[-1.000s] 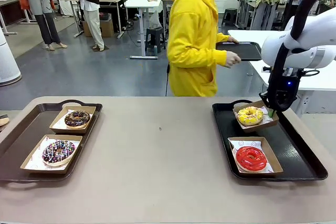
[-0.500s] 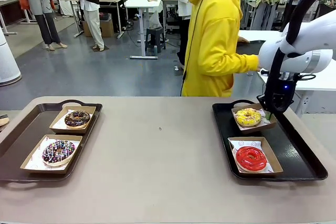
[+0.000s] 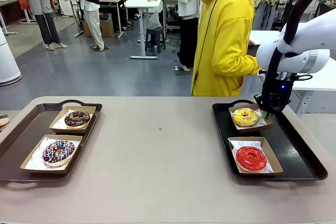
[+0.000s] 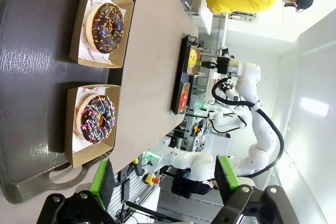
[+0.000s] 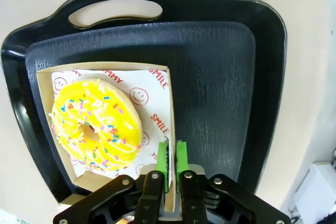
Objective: Individually package the donuts and arrange them on the tray.
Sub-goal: Place the picked Paper togo box on the Handle tray.
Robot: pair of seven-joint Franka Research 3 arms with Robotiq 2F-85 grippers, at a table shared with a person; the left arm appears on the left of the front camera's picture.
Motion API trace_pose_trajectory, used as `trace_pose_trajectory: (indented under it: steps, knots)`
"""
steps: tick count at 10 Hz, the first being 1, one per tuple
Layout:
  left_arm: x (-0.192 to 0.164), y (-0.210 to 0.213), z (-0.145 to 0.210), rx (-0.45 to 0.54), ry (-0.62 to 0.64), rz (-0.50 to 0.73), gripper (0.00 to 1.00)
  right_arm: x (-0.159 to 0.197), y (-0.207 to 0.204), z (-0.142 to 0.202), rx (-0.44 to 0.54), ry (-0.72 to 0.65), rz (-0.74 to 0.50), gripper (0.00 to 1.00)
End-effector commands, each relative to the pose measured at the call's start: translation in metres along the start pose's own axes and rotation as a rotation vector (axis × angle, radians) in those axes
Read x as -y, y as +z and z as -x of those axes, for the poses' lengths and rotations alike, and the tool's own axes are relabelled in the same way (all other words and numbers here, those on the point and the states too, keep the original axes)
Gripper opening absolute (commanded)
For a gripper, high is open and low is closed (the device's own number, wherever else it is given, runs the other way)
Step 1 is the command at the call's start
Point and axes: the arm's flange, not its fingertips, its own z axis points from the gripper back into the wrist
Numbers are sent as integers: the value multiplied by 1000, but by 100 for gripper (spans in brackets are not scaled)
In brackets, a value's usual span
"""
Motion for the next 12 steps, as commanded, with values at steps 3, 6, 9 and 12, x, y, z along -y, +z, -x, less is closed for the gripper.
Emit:
trace_pose_trajectory:
  steps: [3, 6, 9, 12]
  knots:
    - [-1, 1, 2, -3, -14, -3, 100, -3, 1, -3, 6, -22, -27, 28]
    - [-1, 1, 2, -3, -14, -3, 100, -2, 2, -2, 6, -21, -34, 71]
    - [-1, 1, 2, -3, -14, -3, 100, -1, 6, 1, 11, -16, -44, 88]
    - [-1, 1, 2, -3, -14, -3, 100, 1, 12, 9, 20, -7, -31, 100]
